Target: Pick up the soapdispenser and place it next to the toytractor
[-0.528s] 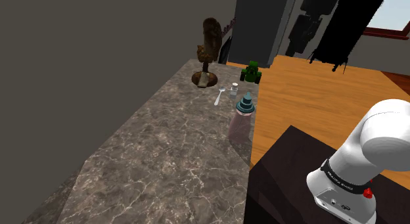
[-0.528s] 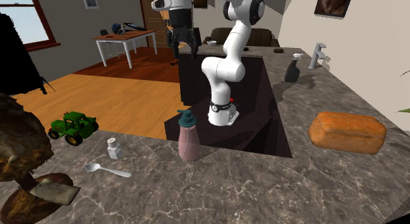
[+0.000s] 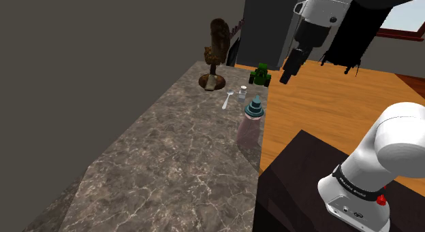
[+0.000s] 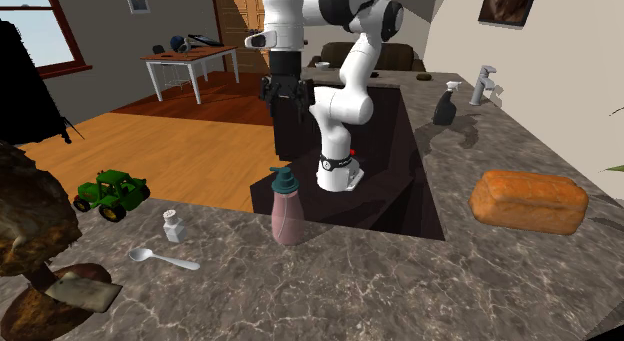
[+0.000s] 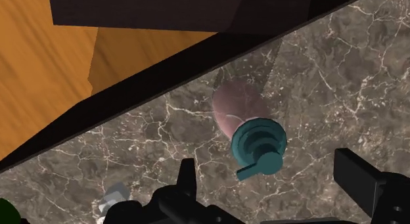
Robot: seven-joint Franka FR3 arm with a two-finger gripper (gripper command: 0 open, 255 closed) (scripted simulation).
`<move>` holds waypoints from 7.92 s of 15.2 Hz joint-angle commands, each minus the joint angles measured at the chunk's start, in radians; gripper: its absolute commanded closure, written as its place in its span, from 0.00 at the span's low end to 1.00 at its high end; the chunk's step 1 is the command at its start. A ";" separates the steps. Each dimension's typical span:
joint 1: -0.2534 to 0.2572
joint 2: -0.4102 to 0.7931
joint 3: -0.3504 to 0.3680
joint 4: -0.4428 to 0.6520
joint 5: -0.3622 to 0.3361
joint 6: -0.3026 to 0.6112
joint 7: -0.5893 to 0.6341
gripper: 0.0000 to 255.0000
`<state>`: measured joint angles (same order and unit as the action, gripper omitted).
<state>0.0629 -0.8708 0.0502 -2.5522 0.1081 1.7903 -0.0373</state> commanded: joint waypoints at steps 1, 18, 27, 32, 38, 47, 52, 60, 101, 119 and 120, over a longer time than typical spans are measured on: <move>0.015 -0.013 0.026 -0.082 0.000 0.098 -0.009 0.00; 0.058 0.175 0.146 -0.350 -0.003 0.651 -0.021 0.00; 0.058 0.175 0.146 -0.350 -0.003 0.651 -0.021 1.00; 0.058 0.175 0.146 -0.350 -0.004 0.650 -0.021 1.00; 0.058 0.137 0.138 -0.315 -0.007 0.578 -0.024 1.00; 0.054 0.078 0.122 -0.223 -0.018 0.428 -0.028 1.00; 0.051 0.060 0.115 -0.165 -0.023 0.352 -0.031 1.00; 0.046 0.047 0.104 -0.065 -0.032 0.239 -0.033 1.00; -0.025 0.354 -0.074 0.488 -0.116 -0.008 -0.218 1.00; -0.115 0.924 -0.291 0.967 -0.017 0.068 -0.543 1.00; -0.125 0.964 -0.298 1.010 -0.003 0.062 -0.560 1.00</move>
<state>-0.0505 0.0532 -0.2374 -1.5898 0.0899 1.8618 -0.5734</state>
